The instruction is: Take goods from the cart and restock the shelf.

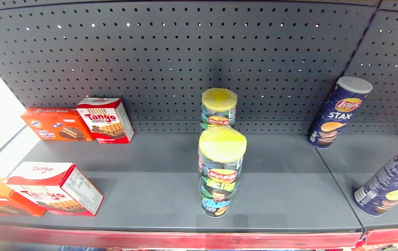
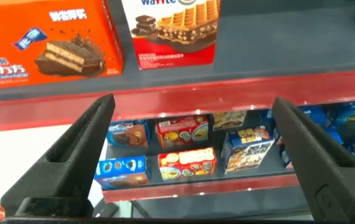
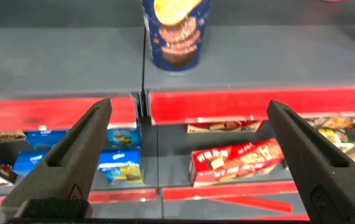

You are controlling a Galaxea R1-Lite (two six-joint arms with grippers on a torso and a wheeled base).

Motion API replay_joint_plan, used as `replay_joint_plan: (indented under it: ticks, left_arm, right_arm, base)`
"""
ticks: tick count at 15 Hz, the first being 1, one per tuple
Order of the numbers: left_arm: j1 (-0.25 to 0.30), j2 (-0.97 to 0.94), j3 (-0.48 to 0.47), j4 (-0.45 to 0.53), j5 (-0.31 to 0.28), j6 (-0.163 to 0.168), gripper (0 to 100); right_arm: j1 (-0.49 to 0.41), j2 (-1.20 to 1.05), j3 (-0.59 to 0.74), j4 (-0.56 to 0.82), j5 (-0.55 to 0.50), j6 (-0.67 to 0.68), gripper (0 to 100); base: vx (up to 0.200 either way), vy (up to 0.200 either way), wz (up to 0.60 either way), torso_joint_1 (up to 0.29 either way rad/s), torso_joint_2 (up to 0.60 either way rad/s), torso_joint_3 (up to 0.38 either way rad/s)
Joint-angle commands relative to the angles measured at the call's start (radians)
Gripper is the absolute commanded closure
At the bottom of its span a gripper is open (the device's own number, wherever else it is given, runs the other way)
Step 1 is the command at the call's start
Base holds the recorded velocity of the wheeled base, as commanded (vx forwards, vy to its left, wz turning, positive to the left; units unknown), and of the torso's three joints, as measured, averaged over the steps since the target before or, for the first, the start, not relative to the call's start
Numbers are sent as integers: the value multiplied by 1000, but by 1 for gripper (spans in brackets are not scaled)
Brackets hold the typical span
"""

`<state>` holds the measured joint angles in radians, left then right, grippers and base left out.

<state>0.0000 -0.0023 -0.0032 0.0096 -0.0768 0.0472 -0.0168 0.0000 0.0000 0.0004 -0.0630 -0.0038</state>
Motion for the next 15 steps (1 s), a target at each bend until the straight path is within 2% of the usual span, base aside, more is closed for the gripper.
replay_joint_plan:
  ticks: [1,2,5,15]
  left_arm:
    - [0,2,0,0,0,0,0]
    - [0,2,0,0,0,0,0]
    - [0,2,0,0,0,0,0]
    - [0,2,0,0,0,-1,0]
  right_arm:
    - [0,0,0,0,0,-1,0]
    - [0,0,0,0,0,-1,0]
    - [0,0,0,0,0,-1,0]
    - [0,0,0,0,2,-2,0]
  base:
    - [0,0,0,0,0,0]
    - [0,0,0,0,0,0]
    - [-200,0,0,19,10,7]
    - [0,0,0,0,0,0]
